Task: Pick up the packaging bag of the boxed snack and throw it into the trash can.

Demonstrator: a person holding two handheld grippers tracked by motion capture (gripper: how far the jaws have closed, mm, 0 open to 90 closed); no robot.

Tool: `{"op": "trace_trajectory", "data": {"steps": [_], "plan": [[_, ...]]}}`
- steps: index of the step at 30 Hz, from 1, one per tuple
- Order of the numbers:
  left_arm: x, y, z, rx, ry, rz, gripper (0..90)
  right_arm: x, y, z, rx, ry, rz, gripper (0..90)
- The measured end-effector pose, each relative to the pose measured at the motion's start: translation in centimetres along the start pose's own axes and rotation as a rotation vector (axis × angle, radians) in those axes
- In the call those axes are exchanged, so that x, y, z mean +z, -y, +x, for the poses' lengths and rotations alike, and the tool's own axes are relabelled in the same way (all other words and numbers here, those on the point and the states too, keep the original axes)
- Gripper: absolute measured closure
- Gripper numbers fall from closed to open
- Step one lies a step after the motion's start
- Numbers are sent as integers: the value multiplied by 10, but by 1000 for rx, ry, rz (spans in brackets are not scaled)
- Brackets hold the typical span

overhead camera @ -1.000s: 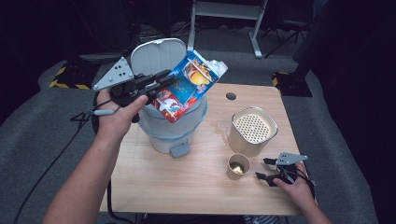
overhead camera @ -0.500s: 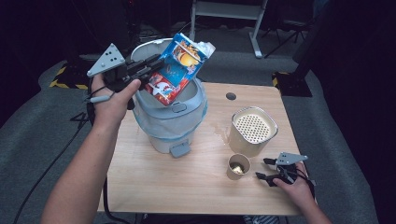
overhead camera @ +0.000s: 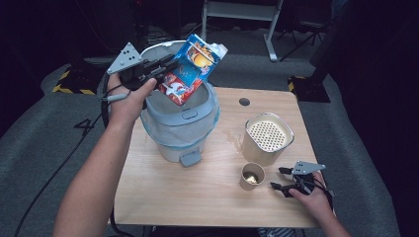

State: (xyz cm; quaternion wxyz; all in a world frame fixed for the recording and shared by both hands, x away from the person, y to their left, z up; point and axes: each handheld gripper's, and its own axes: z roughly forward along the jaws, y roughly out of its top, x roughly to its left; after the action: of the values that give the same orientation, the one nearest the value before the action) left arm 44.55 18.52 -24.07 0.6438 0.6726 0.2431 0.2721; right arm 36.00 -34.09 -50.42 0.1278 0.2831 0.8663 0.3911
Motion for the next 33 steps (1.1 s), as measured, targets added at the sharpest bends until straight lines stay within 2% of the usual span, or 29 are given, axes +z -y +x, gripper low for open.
{"op": "trace_trajectory", "data": {"steps": [7,11,23,31,33], "plan": [[7,4,4,36,-22,22,785,0,0,0,0,0,0,267],[10,6,3,61,-26,53,784,0,0,0,0,0,0,267],[20,13,3,74,-49,81,784,0,0,0,1,-1,1,267],[22,14,6,113,-70,105,783,0,0,0,2,-1,0,267],[22,14,6,109,-70,108,783,0,0,0,3,-2,0,267]]}}
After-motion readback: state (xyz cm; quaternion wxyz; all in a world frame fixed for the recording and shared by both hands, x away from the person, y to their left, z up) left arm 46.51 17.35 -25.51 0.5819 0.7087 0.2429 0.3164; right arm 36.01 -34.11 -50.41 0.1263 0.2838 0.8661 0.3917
